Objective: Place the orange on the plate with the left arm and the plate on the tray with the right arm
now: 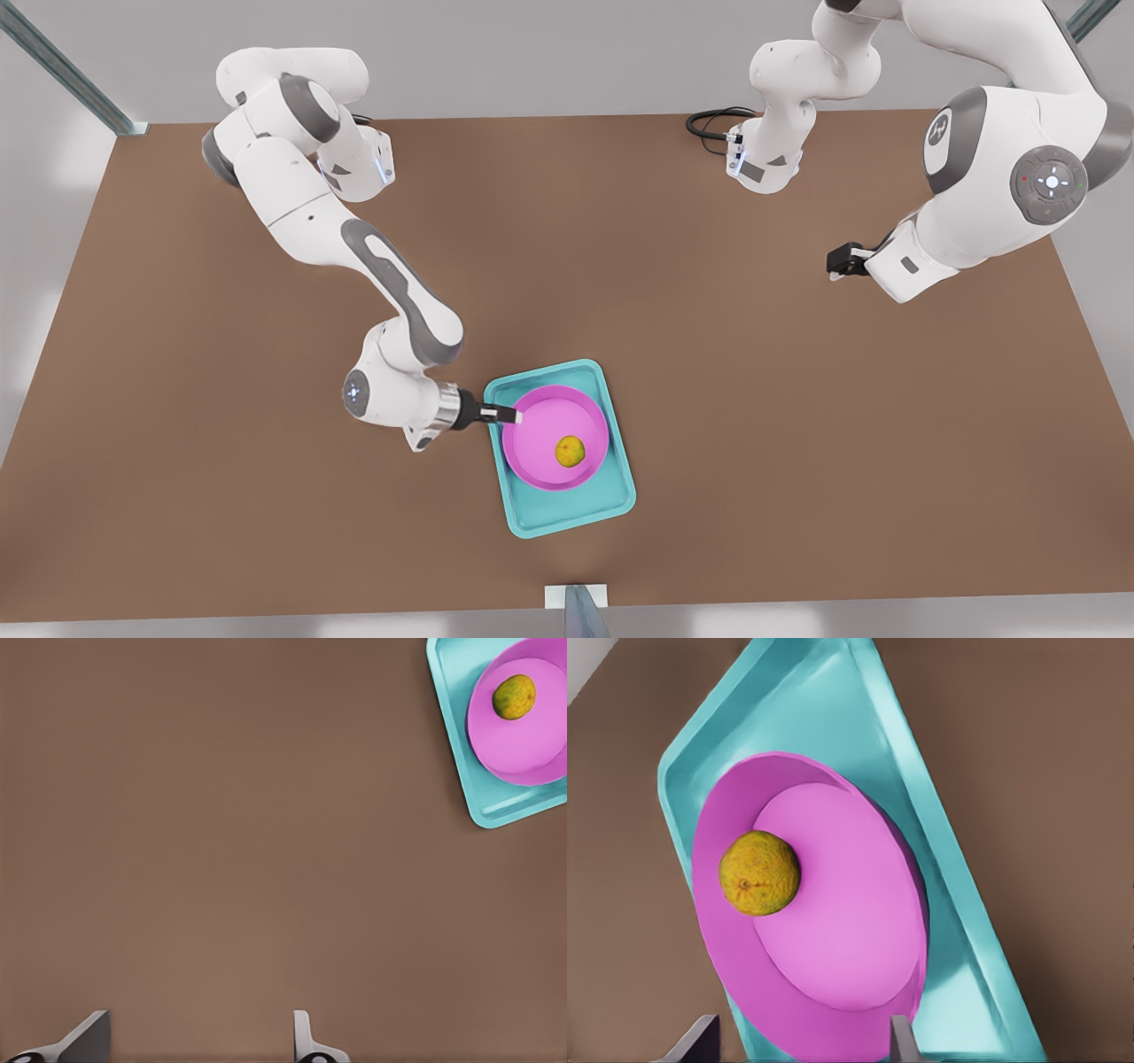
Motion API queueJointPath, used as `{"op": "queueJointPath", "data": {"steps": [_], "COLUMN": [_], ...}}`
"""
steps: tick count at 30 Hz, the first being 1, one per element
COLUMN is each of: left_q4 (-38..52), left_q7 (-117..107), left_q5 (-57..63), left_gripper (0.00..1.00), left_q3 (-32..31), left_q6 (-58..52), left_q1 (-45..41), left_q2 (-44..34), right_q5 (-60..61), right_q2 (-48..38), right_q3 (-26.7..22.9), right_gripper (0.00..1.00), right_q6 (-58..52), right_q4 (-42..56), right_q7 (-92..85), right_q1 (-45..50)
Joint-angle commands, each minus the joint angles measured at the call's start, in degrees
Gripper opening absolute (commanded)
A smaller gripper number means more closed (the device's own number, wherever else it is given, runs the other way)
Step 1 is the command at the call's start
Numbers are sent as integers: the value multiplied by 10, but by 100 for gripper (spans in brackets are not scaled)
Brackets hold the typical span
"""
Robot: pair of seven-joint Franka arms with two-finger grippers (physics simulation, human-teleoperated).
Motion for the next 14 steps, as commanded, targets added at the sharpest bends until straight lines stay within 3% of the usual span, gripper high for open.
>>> {"op": "queueJointPath", "data": {"steps": [1,2,3,4,5,8,14], "left_q4": [1,1,1,1,1,1,1], "left_q7": [1,1,1,1,1,1,2], "left_q5": [-4,-5,-5,-5,-5,-4,-5], "left_gripper": [100,100,100,100,100,100,100], "left_q3": [0,0,0,0,0,0,0], "left_q6": [2,3,3,3,3,3,2], "left_q1": [0,0,0,-1,-1,-1,0], "left_q2": [0,5,4,4,4,4,4], "right_q5": [-6,-63,-121,-265,-330,-347,-348], "right_q2": [-51,-70,-87,-138,-235,-382,-410], "right_q3": [-52,-109,-142,-158,-178,-174,-172], "right_gripper": [100,100,100,100,100,100,100], "right_q6": [-180,-421,-564,-631,-625,-627,-633], "right_q4": [-6,-3,4,1,8,40,36], "right_q7": [5,-40,-89,-191,-221,-216,-215], "right_q1": [-2,-24,-53,-106,-140,-136,-134]}}
